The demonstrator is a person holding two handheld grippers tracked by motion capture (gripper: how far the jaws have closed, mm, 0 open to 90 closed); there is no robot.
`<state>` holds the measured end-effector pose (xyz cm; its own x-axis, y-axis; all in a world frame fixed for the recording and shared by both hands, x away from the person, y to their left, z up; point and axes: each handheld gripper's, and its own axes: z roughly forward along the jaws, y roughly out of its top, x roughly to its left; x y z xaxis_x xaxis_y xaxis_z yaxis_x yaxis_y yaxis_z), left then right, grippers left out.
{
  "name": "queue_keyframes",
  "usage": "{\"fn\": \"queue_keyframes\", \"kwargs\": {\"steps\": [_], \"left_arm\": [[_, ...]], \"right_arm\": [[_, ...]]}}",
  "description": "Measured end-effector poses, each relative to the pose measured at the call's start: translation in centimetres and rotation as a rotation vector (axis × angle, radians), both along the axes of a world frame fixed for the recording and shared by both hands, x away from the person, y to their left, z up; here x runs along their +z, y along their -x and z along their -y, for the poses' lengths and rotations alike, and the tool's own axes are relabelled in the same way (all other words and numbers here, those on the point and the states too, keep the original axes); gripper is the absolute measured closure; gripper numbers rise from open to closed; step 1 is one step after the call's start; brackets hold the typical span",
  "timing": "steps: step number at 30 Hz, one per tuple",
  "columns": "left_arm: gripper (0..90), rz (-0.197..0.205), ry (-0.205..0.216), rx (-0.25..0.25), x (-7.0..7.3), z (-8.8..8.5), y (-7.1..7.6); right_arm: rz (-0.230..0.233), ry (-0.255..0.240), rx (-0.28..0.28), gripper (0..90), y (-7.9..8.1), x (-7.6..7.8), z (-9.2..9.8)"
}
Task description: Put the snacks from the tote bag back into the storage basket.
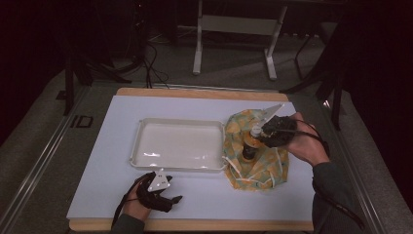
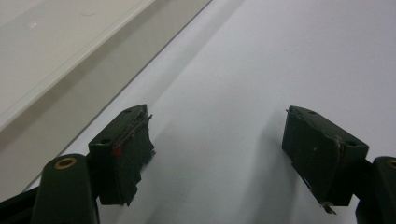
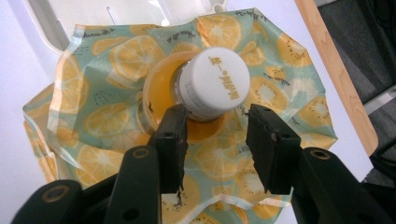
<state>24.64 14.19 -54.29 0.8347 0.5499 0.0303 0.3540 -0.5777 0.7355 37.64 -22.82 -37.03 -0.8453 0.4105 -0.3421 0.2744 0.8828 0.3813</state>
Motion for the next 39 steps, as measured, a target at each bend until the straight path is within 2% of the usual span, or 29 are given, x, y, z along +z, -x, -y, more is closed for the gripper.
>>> {"fn": "queue_keyframes", "kwargs": {"steps": [1,6,11,23,26,33,39], "left_arm": [[23.7,-0.001,-0.002,-0.001,0.0,0.0,0.0],[23.7,-0.001,-0.003,-0.002,0.0,0.0,0.0],[23.7,0.0,-0.004,-0.002,0.0,0.0,0.0],[23.7,0.0,-0.004,-0.003,0.0,0.0,0.0],[23.8,0.001,-0.004,-0.003,0.0,0.0,0.0],[23.8,0.001,-0.003,-0.003,0.0,0.0,0.0],[23.9,0.003,-0.003,-0.003,0.0,0.0,0.0]], "right_arm": [[-0.005,0.01,-0.002,53.0,-0.2,0.1,-0.2],[-0.02,0.022,0.003,50.5,-0.5,0.2,-0.7],[-0.027,0.049,0.01,49.8,-0.8,0.4,-1.2],[-0.058,0.064,0.004,48.0,-1.7,0.6,-1.8],[-0.085,0.064,-0.006,48.4,-2.2,0.6,-1.8],[-0.129,0.098,0.008,49.6,-2.8,0.9,-2.3],[-0.185,0.084,0.037,52.0,-3.4,0.7,-2.9]]}}
